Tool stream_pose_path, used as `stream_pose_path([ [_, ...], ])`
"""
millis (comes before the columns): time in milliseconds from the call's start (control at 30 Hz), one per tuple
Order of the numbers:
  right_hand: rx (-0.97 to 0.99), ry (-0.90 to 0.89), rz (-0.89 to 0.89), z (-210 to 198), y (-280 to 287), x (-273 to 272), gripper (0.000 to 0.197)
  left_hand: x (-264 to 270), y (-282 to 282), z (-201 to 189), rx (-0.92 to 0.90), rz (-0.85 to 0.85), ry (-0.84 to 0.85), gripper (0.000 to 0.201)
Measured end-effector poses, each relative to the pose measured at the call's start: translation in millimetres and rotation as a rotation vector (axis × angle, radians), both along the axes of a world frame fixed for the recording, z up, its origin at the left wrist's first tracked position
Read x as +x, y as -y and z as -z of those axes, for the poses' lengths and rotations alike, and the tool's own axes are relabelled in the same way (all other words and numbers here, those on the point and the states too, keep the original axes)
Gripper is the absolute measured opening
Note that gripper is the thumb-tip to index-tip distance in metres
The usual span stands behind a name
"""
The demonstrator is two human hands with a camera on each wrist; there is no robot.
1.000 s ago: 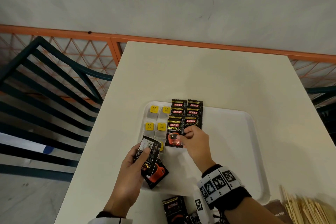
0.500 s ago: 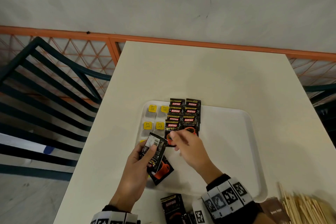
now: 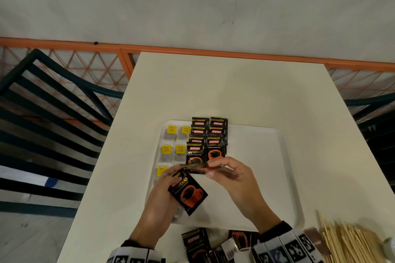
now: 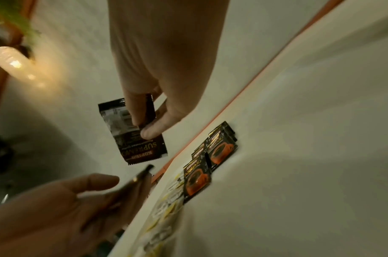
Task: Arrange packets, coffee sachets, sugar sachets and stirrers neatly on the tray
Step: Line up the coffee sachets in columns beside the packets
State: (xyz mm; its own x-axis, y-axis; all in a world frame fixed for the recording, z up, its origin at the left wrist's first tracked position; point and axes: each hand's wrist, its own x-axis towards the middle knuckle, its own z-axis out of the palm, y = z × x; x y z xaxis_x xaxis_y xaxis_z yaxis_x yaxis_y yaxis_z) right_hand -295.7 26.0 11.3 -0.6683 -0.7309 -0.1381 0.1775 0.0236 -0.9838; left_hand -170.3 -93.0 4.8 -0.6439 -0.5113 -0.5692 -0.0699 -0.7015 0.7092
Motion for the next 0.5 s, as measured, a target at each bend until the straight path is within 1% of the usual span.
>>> stream_pose_path([
  [33, 0.013, -0.11, -0.021, 2, -5, 2, 0.03, -1, 0, -1, 0.008, 0.003, -0.005, 0.029],
  [100, 0.077, -0.312, -0.097, 6, -14, 6, 0.031, -5, -2, -3, 0.027, -0.002, -0.026, 0.028],
  [133, 0.112, -0.372, -0.135, 6, -19, 8, 0.032, -7, -3, -4, 0.039, -0.007, -0.043, 0.026],
  [167, 0.129, -0.391, -0.163, 6, -22, 9, 0.034, -8, -4, -6, 0.042, -0.008, -0.06, 0.025],
  [200, 0.13, -0.379, -0.185, 5, -24, 10, 0.035, -9, -6, -6, 0.029, -0.004, -0.062, 0.025],
  [267, 0.117, -0.323, -0.195, 3, -26, 10, 0.03, -9, -10, -4, -0.072, 0.018, -0.011, 0.026],
  [300, 0.124, -0.283, -0.166, 1, -26, 11, 0.025, -9, -11, -1, -0.138, 0.037, 0.018, 0.03],
  [333, 0.14, -0.218, -0.119, 0, -25, 11, 0.018, -8, -13, 1, -0.189, 0.06, 0.04, 0.033],
  [367, 0.169, -0.138, -0.079, -1, -24, 11, 0.015, -8, -15, 2, -0.219, 0.078, 0.054, 0.036],
  [433, 0.263, -0.011, -0.066, 1, -24, 7, 0.023, -7, -17, 4, -0.24, 0.08, 0.071, 0.038],
  [500, 0.343, 0.1, -0.093, 4, -25, 3, 0.029, -6, -19, 5, -0.212, 0.045, 0.089, 0.035],
])
